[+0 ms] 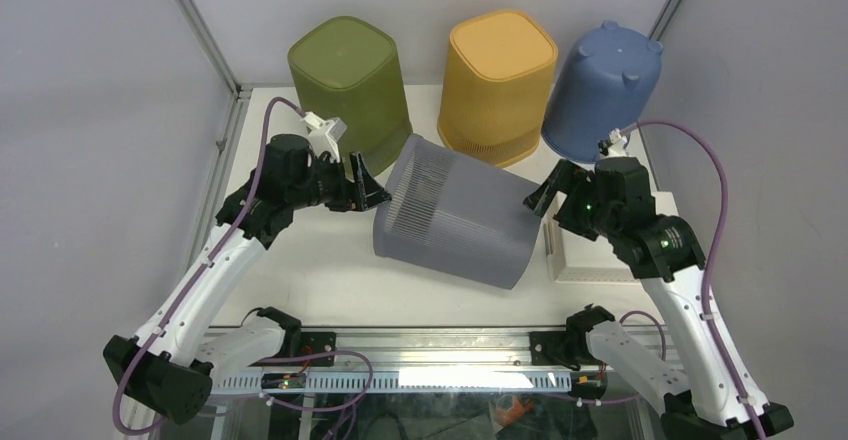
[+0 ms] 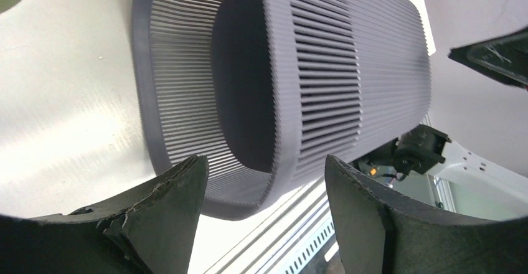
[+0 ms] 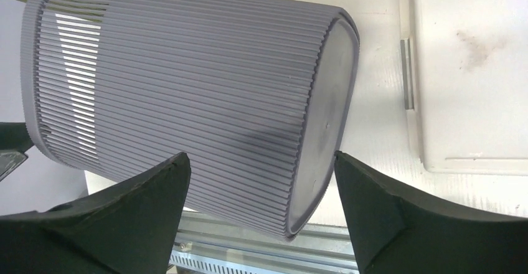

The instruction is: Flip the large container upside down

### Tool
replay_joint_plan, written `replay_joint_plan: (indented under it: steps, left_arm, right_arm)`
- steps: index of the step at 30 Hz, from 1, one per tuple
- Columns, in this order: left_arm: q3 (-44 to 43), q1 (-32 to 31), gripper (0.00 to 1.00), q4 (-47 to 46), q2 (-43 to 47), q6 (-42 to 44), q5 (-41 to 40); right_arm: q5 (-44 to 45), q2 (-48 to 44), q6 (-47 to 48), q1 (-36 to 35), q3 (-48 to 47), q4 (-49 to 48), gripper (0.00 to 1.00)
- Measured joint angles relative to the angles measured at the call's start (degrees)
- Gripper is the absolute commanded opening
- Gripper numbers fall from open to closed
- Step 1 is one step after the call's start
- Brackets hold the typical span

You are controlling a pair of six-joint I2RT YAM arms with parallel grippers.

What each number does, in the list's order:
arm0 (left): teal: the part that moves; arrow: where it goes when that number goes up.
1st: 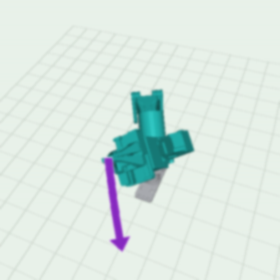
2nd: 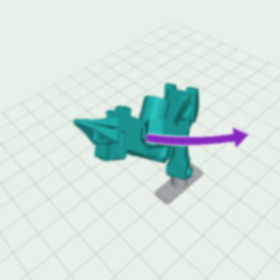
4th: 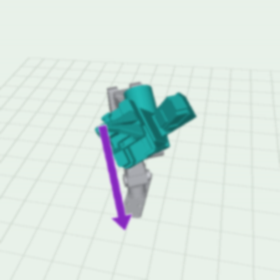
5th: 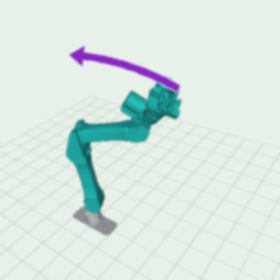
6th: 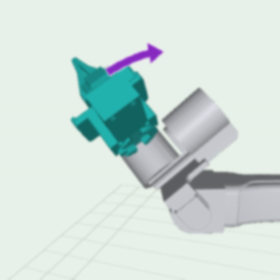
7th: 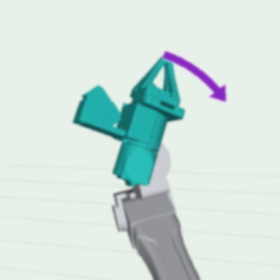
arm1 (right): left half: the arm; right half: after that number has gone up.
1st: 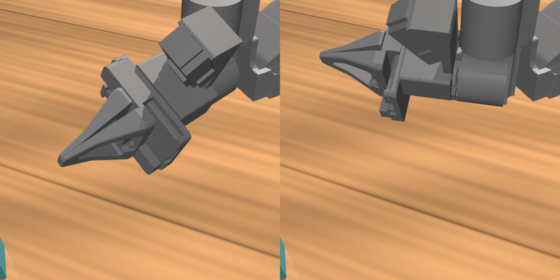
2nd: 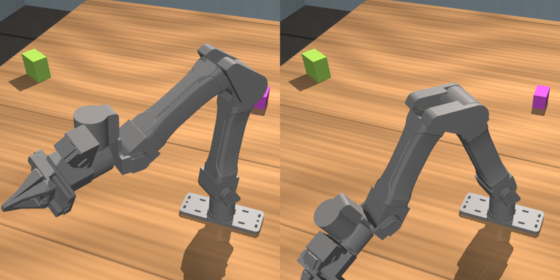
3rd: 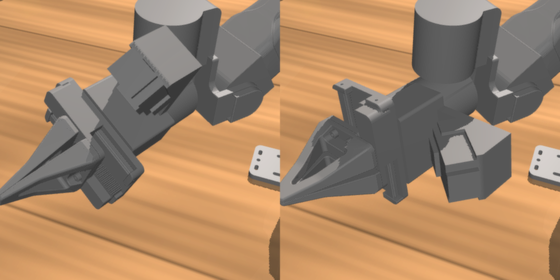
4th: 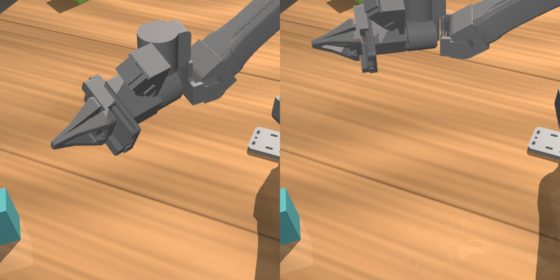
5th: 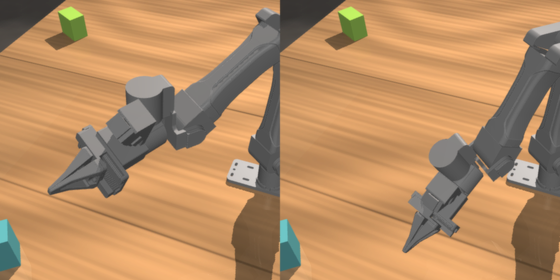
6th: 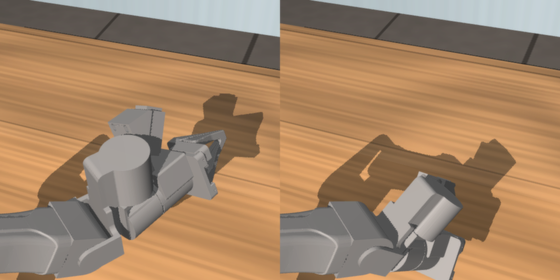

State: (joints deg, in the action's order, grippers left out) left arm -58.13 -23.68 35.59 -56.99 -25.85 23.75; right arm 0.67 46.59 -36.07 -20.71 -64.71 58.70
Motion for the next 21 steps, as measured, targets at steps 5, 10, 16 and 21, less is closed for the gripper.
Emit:
replay_joint_plan:
  steps: [5,10,16,21]
  left_arm:
    - [-2.0,0.0,0.63,0.7,-3.1,0.8,-2.8]
    - [-3.6,-1.6,0.5,0.4,-6.6,0.8,-5.3]
    - [-4.6,-2.2,0.39,-1.0,-7.0,0.8,-6.6]
    - [-4.6,-2.2,0.37,-1.4,-7.0,0.8,-7.3]
  right_arm:
    - [-0.9,-4.3,-2.6,0.0,4.6,-0.5,0.75]
    - [-3.5,-6.1,-5.8,0.0,9.9,-2.8,0.63]
    - [-7.1,-6.3,-8.4,0.0,13.8,-7.5,0.43]
    - [-7.6,-7.3,-8.8,0.0,13.9,-8.7,0.25]
